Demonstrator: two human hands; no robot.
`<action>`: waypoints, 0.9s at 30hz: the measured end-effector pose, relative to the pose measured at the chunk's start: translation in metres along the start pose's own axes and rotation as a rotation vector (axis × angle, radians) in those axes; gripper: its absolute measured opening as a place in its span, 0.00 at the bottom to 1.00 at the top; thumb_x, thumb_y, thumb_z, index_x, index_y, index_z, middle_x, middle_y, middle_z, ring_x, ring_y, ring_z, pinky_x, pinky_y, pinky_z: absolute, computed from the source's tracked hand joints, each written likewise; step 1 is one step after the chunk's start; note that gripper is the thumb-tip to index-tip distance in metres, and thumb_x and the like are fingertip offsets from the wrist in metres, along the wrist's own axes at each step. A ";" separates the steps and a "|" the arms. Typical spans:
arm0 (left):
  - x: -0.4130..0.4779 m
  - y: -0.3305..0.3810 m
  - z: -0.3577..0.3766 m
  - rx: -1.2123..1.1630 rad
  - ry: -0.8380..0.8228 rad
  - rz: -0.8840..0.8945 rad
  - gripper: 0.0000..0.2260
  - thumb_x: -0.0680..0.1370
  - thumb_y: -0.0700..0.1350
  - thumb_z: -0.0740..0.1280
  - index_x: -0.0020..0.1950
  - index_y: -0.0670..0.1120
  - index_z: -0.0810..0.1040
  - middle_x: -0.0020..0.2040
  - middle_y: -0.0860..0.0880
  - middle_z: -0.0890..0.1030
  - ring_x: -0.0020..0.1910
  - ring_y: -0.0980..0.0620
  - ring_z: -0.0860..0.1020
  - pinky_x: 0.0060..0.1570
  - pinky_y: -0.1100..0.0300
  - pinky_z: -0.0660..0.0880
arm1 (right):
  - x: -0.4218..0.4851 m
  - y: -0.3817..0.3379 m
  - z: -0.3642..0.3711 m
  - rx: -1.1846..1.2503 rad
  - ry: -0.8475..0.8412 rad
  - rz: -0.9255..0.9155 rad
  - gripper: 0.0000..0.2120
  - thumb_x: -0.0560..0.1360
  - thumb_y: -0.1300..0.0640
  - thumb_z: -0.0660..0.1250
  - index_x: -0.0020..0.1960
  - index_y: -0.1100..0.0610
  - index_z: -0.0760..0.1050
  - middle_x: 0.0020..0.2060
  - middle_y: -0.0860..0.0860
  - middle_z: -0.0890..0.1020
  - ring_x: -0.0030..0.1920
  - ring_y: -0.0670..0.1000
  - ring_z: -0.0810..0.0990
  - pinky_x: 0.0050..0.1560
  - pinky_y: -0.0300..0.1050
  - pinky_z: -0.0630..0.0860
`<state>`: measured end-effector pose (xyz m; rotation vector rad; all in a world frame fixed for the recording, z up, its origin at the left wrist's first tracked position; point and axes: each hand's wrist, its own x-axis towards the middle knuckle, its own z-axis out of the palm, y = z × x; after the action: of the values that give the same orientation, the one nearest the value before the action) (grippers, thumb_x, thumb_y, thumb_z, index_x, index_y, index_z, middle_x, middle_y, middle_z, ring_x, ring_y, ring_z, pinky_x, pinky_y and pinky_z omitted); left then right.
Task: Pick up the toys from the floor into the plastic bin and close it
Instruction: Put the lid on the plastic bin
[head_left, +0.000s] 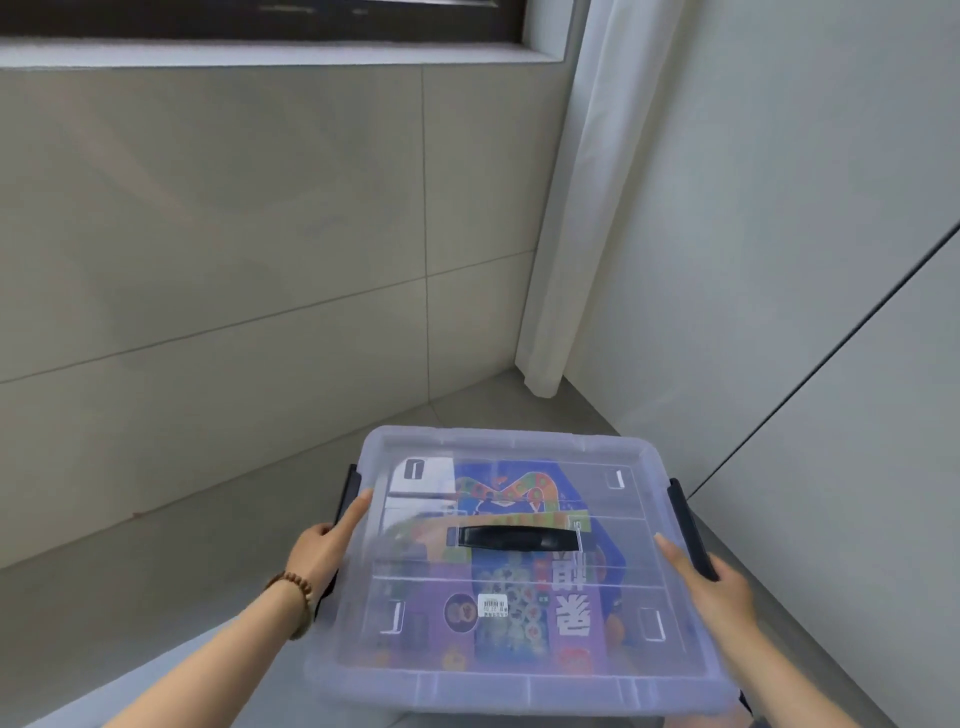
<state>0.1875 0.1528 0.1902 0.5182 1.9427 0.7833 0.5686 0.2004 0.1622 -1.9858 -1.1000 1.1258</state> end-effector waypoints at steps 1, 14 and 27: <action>0.004 0.001 -0.003 -0.009 0.022 0.020 0.32 0.57 0.75 0.61 0.36 0.46 0.61 0.28 0.48 0.60 0.26 0.51 0.59 0.28 0.62 0.57 | 0.003 -0.006 0.001 -0.005 0.032 -0.012 0.20 0.66 0.39 0.72 0.34 0.55 0.71 0.29 0.50 0.69 0.31 0.51 0.67 0.34 0.43 0.61; 0.075 0.095 -0.013 -0.383 0.074 0.158 0.45 0.49 0.84 0.52 0.42 0.52 0.85 0.45 0.41 0.84 0.47 0.39 0.81 0.56 0.42 0.75 | 0.155 -0.223 0.052 -0.226 -0.139 -0.258 0.36 0.67 0.26 0.58 0.45 0.59 0.81 0.39 0.52 0.81 0.44 0.53 0.81 0.46 0.46 0.72; 0.158 0.086 0.047 -0.492 0.270 0.064 0.48 0.54 0.82 0.56 0.53 0.43 0.79 0.50 0.43 0.81 0.49 0.44 0.78 0.52 0.50 0.73 | 0.274 -0.226 0.127 -0.296 -0.317 -0.288 0.39 0.59 0.22 0.59 0.57 0.49 0.77 0.53 0.47 0.81 0.53 0.49 0.78 0.56 0.43 0.71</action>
<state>0.1593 0.3286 0.1377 0.1805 1.8832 1.3812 0.4550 0.5597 0.1782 -1.8155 -1.7447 1.2007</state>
